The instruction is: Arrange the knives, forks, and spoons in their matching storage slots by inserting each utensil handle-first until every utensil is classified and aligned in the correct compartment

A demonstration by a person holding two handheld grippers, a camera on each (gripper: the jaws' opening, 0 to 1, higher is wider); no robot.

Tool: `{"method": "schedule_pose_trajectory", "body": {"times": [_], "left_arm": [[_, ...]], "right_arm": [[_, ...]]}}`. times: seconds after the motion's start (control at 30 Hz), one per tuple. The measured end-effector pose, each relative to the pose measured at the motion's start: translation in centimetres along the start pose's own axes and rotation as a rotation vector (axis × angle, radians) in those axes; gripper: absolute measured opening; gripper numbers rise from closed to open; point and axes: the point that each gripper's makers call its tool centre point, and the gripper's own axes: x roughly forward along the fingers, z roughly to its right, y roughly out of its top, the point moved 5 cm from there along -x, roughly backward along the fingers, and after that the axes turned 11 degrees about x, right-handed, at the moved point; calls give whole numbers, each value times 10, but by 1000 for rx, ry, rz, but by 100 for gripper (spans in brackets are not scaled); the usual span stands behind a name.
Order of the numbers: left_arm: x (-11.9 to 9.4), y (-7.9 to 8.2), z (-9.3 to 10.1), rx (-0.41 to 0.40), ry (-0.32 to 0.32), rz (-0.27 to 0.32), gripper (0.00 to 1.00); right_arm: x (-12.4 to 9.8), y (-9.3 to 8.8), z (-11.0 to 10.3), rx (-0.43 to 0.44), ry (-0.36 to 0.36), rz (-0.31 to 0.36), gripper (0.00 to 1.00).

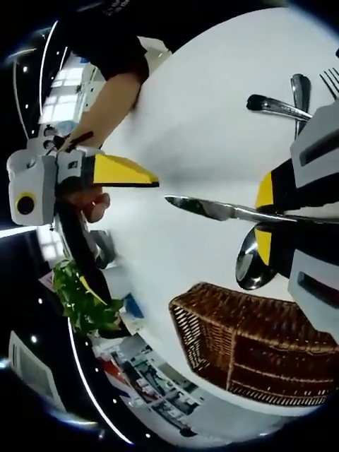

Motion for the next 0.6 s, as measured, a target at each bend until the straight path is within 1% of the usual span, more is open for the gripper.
{"method": "schedule_pose_trajectory", "body": {"times": [0.07,0.17,0.23,0.27,0.37,0.43,0.5,0.6], "left_arm": [[-1,-1,5,7,-19,5,8],[1,0,4,7,-19,5,8],[1,1,4,26,-18,-1,7],[1,1,5,50,-13,-5,7],[1,2,5,62,-10,-12,7],[1,2,5,65,-12,-11,7],[-1,1,6,65,-21,-16,7],[-2,0,5,58,-23,-25,8]], "right_arm": [[0,0,0,0,1,0,99],[1,-1,-1,1,5,-3,99],[2,-2,-1,0,6,-7,99],[2,-2,-2,-1,8,-9,99],[2,-3,-3,-5,18,-14,98],[2,-6,-6,-4,38,-33,98],[2,-9,-7,-17,41,-49,98],[2,-8,-7,-18,43,-46,99]]}}
